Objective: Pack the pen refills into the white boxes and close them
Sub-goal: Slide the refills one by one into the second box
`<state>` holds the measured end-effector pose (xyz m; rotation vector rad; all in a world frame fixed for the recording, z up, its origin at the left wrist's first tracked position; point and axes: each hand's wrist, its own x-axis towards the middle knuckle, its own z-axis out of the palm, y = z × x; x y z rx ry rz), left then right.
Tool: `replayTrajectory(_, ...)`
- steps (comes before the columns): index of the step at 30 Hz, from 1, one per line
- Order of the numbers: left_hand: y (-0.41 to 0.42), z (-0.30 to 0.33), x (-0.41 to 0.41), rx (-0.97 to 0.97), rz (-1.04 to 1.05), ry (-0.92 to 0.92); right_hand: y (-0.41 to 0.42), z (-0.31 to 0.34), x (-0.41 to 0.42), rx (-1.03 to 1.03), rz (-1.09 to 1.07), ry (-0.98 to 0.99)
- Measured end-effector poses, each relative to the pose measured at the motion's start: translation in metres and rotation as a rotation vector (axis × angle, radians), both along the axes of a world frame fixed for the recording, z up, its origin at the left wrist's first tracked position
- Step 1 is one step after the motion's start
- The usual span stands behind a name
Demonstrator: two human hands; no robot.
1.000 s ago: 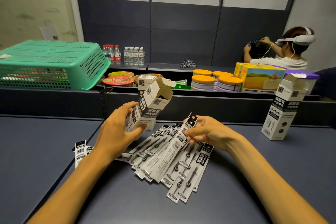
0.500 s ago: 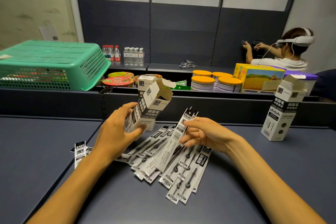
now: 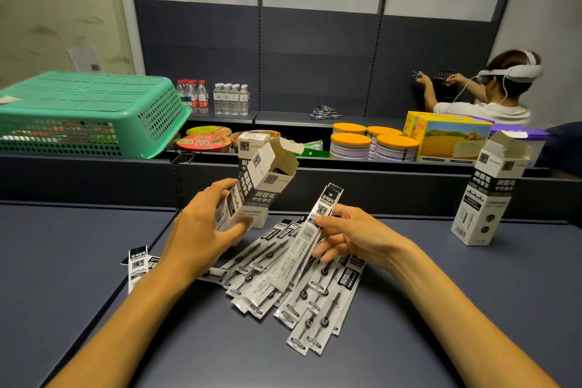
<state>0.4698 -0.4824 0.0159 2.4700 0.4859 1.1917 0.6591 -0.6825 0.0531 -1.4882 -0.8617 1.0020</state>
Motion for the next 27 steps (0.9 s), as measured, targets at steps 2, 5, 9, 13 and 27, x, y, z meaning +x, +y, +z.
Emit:
replayTrajectory(2, 0.0, 0.0, 0.0, -0.006, -0.001, 0.0, 0.0, -0.001, -0.001, 0.002, 0.005, -0.005)
replayTrajectory(5, 0.0, 0.0, 0.0, -0.007, 0.0, -0.002, 0.0, -0.001, -0.001, 0.02, -0.013, -0.024)
replayTrajectory(9, -0.001, 0.001, -0.001, -0.013, -0.01, -0.003, -0.004, 0.008, 0.001, 0.196, -0.112, -0.036)
replayTrajectory(13, -0.001, 0.002, 0.0, -0.001, -0.008, -0.014, -0.012, 0.028, -0.001, 0.522, -0.309, -0.011)
replayTrajectory(27, -0.004, 0.003, -0.001, 0.041, 0.004, 0.013, 0.003, 0.035, -0.021, 0.774, -0.382, -0.517)
